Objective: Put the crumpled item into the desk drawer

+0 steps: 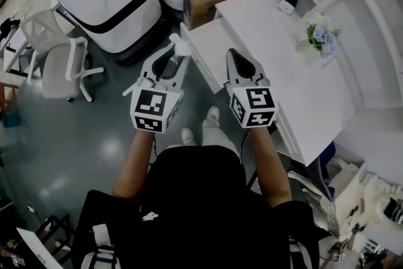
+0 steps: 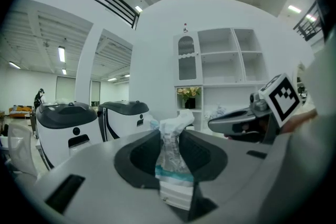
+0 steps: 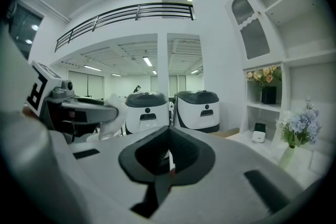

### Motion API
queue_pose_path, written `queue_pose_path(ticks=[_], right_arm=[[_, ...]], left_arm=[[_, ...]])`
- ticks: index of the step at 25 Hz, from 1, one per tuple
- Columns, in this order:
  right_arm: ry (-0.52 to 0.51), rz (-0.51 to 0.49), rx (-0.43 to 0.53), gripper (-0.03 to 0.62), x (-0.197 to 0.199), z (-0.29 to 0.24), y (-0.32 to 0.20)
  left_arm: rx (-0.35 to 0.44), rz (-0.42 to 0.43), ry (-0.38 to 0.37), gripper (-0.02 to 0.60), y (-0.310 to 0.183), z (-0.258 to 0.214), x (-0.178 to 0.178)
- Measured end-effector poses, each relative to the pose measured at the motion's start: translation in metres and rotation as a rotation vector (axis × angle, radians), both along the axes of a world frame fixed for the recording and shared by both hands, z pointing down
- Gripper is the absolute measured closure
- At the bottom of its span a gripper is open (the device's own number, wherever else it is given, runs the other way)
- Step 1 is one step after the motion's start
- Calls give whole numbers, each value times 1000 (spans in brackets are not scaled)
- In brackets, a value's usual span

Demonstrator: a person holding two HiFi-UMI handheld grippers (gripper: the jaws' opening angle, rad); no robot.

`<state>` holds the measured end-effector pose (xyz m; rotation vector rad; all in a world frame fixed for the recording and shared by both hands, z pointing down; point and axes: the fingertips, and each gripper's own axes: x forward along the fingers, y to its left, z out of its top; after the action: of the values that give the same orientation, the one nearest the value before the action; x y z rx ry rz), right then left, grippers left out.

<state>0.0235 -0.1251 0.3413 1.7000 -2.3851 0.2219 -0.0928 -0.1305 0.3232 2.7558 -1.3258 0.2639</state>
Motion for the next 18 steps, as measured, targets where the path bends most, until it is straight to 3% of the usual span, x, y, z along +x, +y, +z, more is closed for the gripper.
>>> queue_pose_path(ticks=[8, 18], right_arm=[[1, 5, -37, 599, 29, 15, -26], [2, 21, -106, 599, 70, 44, -65]], left_arm=[[-59, 24, 34, 482, -24, 17, 28], [-115, 41, -30, 482, -66, 56, 70]])
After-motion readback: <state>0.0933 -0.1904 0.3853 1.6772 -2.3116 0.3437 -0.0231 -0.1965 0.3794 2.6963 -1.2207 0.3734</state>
